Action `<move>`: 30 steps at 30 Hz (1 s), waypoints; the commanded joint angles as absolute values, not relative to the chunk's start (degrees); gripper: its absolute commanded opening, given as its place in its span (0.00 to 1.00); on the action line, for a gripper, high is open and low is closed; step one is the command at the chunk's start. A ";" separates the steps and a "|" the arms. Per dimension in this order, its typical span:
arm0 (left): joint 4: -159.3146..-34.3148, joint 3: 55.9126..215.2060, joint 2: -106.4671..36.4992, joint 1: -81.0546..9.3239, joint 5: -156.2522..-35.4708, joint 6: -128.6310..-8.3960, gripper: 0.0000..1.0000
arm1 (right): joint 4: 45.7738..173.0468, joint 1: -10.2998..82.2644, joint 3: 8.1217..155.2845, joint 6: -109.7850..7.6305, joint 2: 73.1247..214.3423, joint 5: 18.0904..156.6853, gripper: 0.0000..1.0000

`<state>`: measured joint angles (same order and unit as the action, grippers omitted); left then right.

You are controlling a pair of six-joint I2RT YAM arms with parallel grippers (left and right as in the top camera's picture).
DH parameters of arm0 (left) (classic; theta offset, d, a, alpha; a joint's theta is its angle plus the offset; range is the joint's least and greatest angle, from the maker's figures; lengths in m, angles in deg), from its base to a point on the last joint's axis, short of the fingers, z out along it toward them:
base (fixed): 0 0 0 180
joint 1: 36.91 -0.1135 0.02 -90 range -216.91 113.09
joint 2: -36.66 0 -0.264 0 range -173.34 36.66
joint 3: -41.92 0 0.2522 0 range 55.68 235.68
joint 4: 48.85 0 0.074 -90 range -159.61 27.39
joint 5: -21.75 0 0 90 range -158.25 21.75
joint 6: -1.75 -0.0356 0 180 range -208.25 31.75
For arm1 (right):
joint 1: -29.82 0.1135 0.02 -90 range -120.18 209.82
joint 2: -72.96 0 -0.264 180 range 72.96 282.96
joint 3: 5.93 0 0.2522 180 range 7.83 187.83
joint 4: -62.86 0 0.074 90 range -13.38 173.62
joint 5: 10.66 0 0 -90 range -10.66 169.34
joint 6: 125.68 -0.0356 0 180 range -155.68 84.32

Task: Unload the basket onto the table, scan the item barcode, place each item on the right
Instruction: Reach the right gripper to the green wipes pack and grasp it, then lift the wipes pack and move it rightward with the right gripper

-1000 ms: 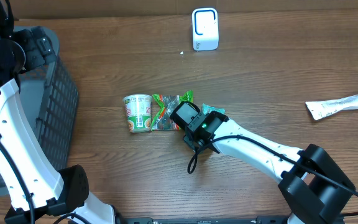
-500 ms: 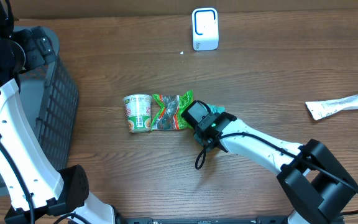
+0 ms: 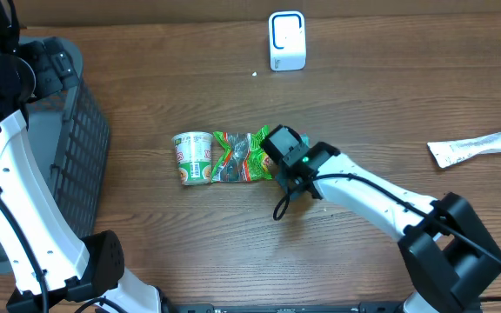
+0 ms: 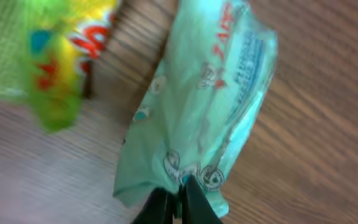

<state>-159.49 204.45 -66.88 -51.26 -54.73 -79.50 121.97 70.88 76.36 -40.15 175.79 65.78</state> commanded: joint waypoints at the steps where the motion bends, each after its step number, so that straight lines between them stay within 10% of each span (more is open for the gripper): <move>1: -159.40 204.56 -67.10 -51.24 -54.77 -80.35 1.00 | 126.34 68.76 83.94 -46.18 170.91 72.60 0.04; 11: -159.40 204.56 -67.10 -51.24 -54.77 -80.35 1.00 | 143.91 54.68 90.59 -50.88 169.30 114.50 0.04; 16: -159.40 204.56 -67.10 -51.24 -54.77 -80.35 1.00 | 144.52 54.48 90.26 -46.55 169.30 103.86 0.13; 21: -159.40 204.56 -67.10 -51.24 -54.77 -80.35 1.00 | 139.34 58.57 89.15 -45.88 171.31 94.63 0.53; 30: -159.40 204.56 -67.10 -51.24 -54.77 -80.35 1.00 | 140.59 65.87 88.49 -51.49 182.10 95.66 0.46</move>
